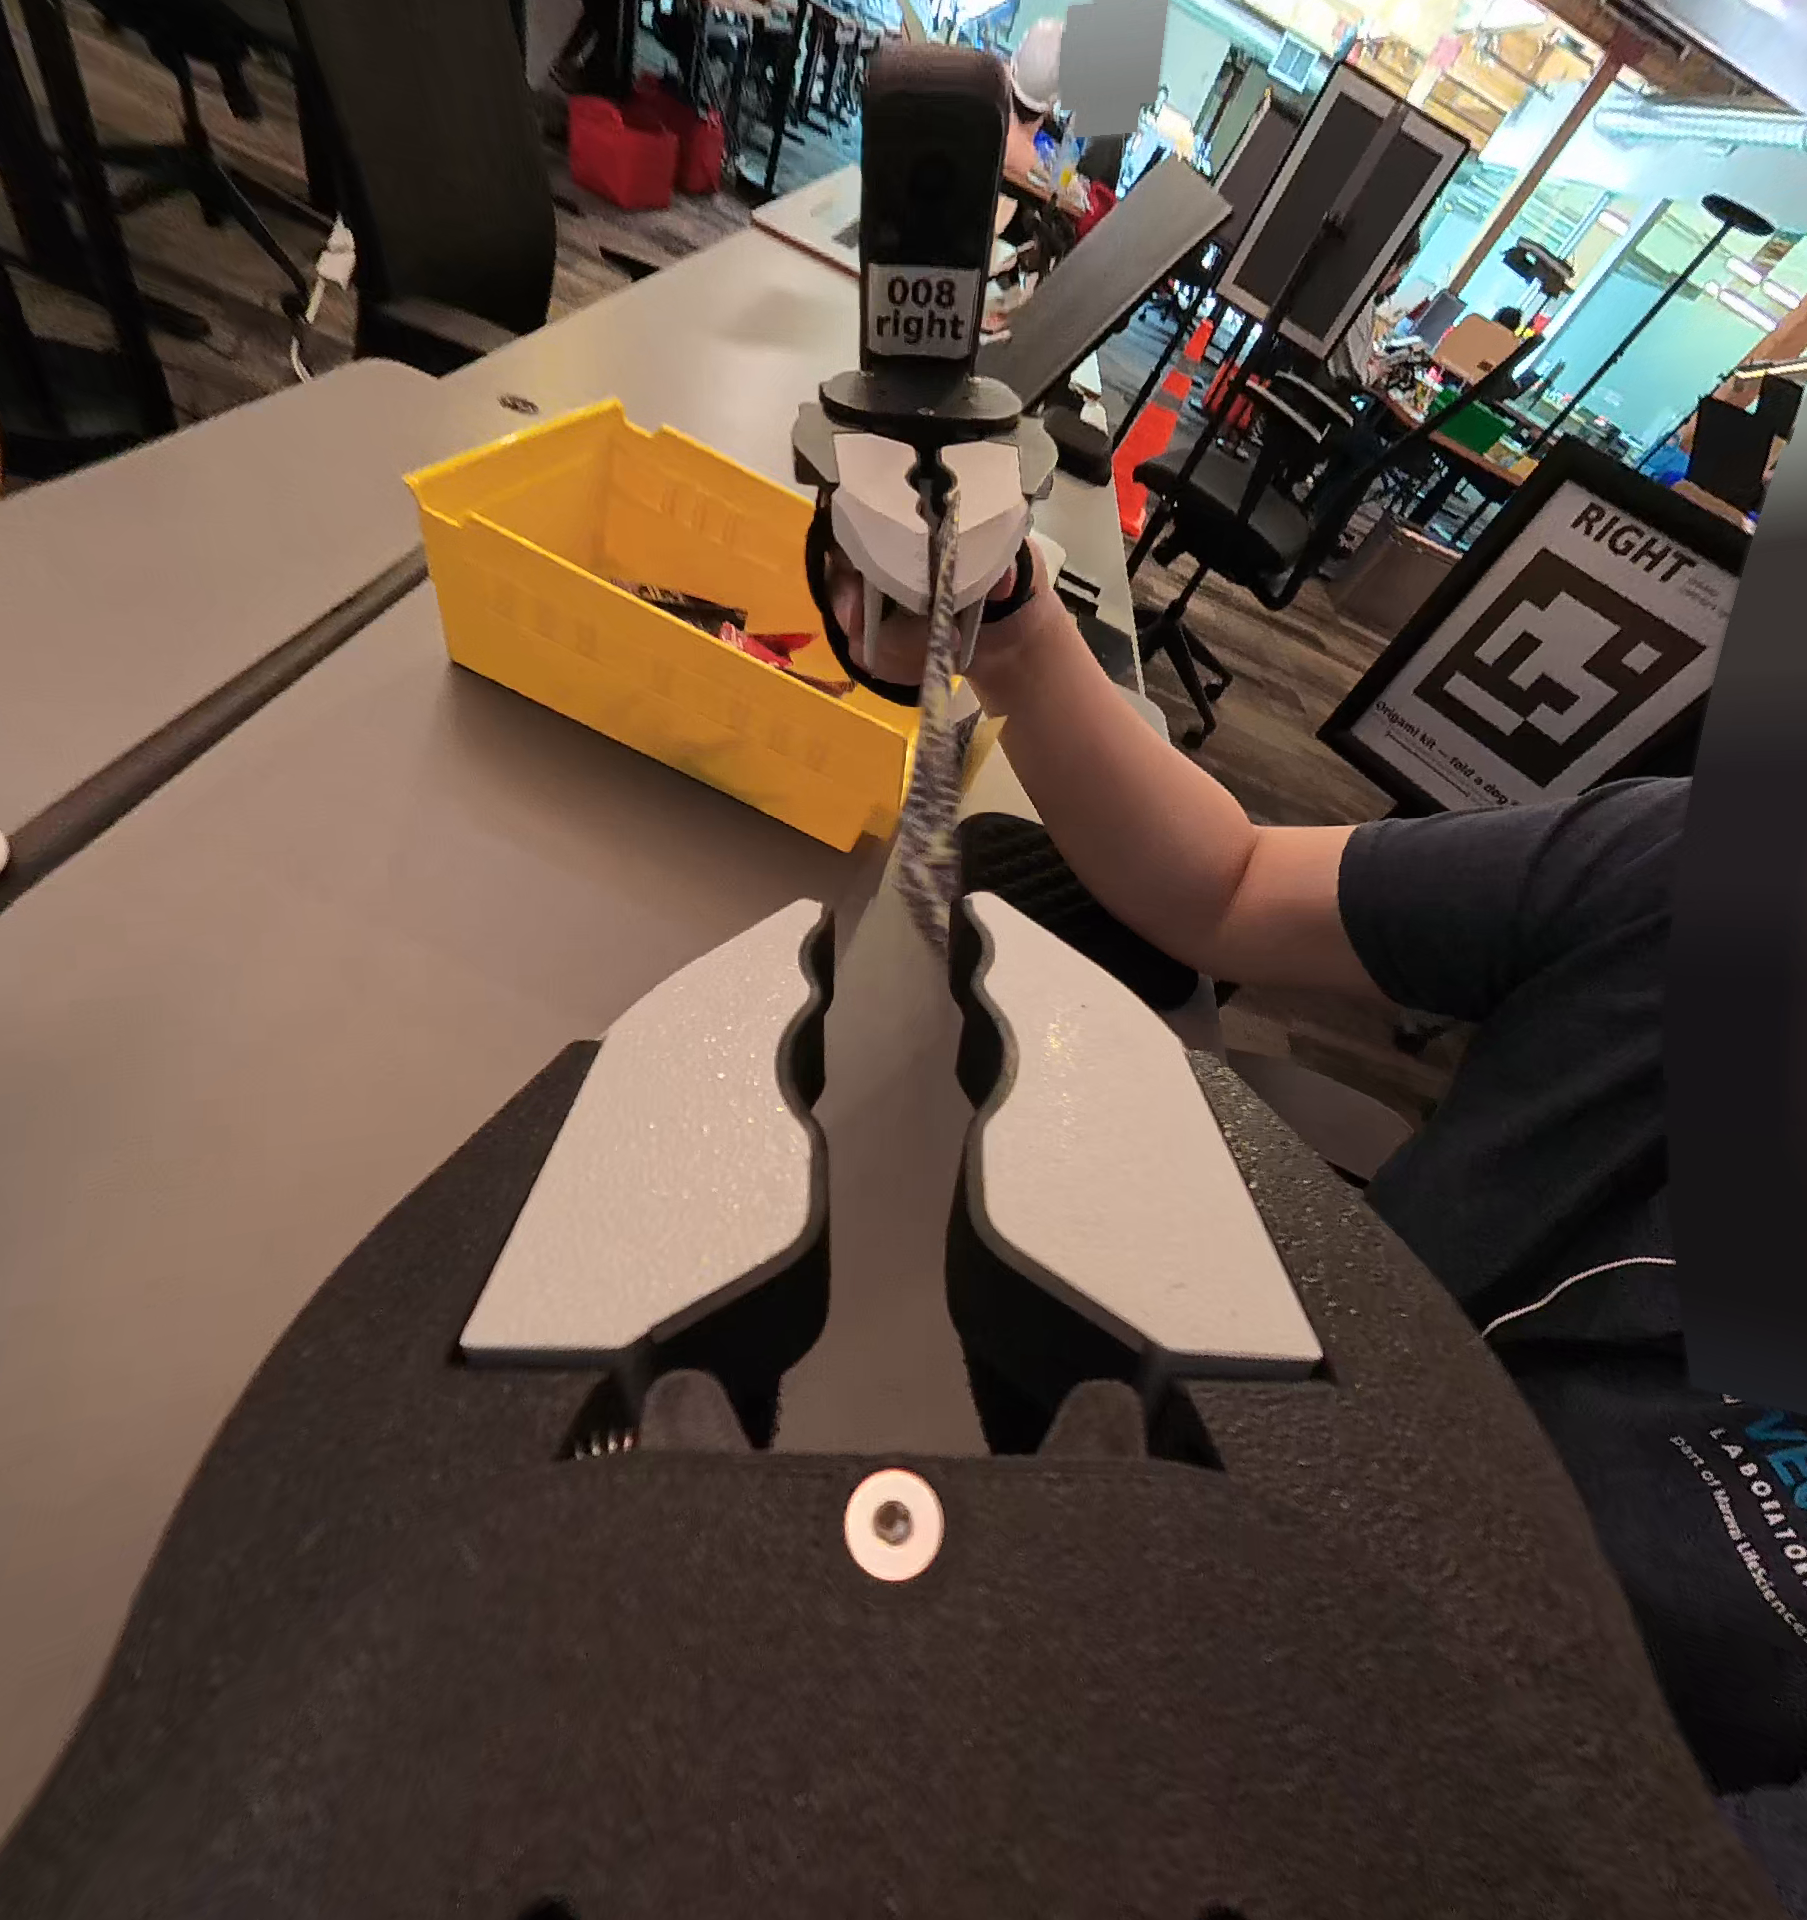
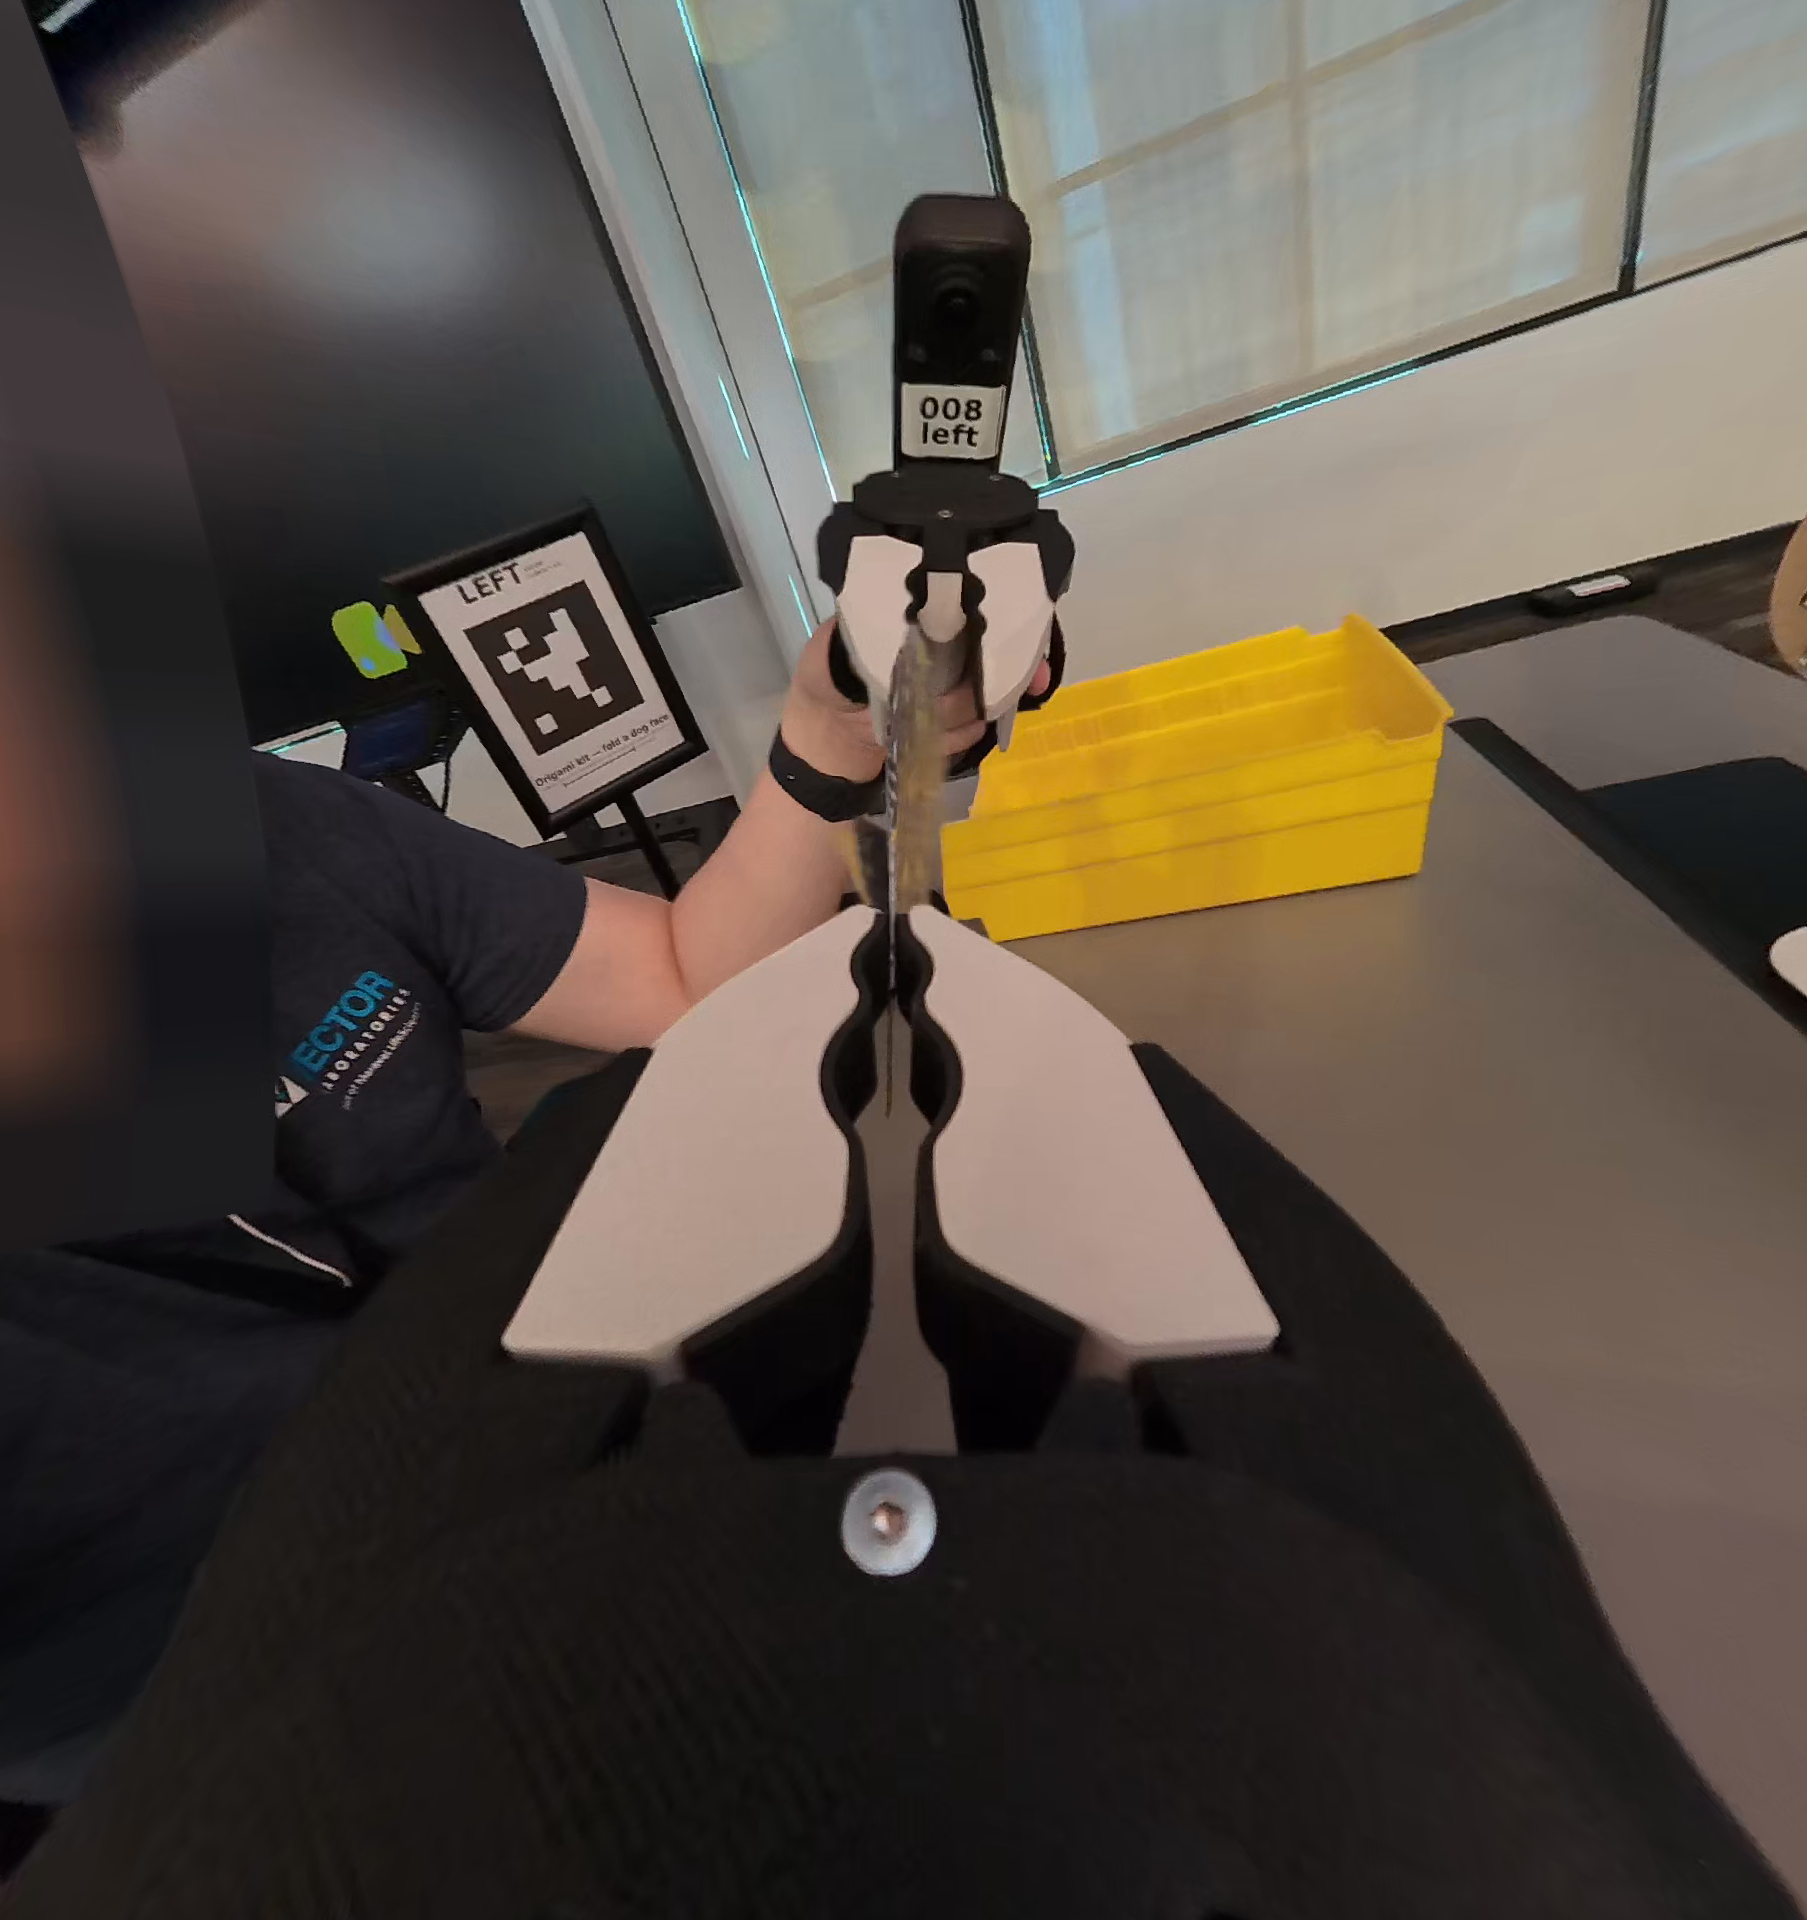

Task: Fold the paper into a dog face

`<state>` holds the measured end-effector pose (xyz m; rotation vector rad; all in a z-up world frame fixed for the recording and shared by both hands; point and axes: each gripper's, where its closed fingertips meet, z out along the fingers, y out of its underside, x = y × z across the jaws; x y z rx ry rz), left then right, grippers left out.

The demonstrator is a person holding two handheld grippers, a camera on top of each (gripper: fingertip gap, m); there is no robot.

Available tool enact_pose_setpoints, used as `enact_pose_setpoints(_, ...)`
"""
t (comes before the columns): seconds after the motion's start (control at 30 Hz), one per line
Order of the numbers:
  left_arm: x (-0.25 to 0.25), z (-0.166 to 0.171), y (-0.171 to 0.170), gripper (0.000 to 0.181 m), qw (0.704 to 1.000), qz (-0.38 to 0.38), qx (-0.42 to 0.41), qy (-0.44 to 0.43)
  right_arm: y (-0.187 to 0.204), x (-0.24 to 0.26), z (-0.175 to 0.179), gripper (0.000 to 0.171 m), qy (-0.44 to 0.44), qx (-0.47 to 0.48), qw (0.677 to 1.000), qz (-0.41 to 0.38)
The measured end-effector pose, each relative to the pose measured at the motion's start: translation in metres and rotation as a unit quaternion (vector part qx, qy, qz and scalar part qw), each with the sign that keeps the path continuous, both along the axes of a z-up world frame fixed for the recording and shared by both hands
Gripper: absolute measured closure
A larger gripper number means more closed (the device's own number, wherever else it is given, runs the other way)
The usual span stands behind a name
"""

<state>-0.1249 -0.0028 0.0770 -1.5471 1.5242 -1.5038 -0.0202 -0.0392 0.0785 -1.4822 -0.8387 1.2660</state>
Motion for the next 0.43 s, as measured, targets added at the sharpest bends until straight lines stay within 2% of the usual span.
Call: enact_pose_setpoints(0.43,-0.002,0.006,0.005,0.166,1.0,0.013,-0.01,-0.014,0.006,0.016,0.015,0.17,0.048,-0.033,0.998,-0.033)
